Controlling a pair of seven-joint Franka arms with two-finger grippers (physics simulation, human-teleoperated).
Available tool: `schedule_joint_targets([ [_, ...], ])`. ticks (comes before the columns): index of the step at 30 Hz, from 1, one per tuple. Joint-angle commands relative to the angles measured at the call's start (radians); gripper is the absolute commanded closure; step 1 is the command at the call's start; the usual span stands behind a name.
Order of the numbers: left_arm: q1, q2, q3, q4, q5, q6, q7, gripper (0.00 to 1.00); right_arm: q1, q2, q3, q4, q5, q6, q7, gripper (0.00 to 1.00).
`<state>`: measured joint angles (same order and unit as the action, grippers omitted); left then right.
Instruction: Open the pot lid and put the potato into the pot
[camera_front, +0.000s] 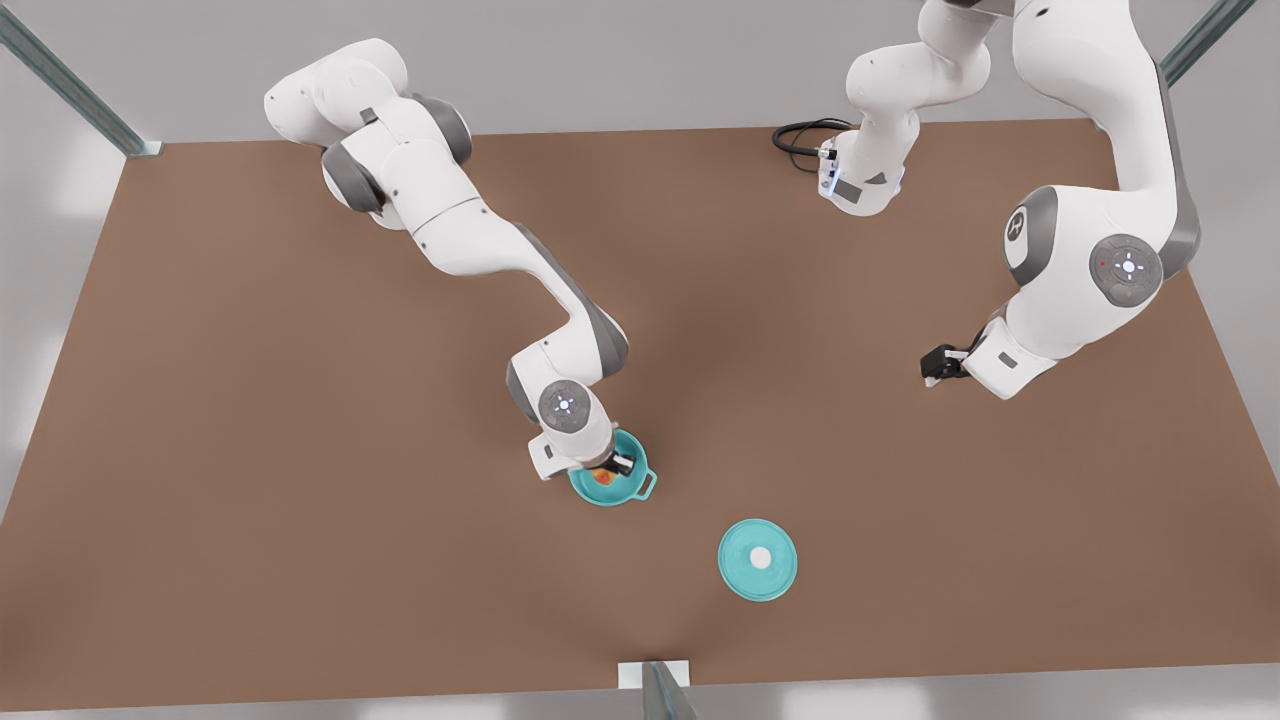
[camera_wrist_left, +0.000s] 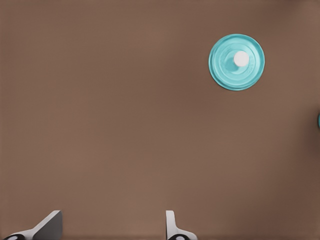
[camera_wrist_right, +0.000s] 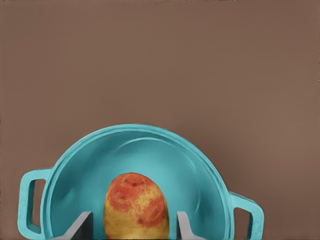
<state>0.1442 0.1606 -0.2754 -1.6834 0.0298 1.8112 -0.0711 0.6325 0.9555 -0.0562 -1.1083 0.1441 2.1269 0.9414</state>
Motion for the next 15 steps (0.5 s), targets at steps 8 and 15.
schedule_joint_targets([
  [8,-0.002,-0.003,-0.002,0.001,0.001,-0.004,-0.001,0.0,-0.324,-0.359,-0.06,-0.027,-0.084,-0.531,-0.403,0.0],
  [15,-0.002,-0.004,-0.002,0.002,-0.001,-0.004,-0.001,0.0,-0.499,-0.546,-0.083,-0.182,-0.087,-0.579,-0.782,0.0],
])
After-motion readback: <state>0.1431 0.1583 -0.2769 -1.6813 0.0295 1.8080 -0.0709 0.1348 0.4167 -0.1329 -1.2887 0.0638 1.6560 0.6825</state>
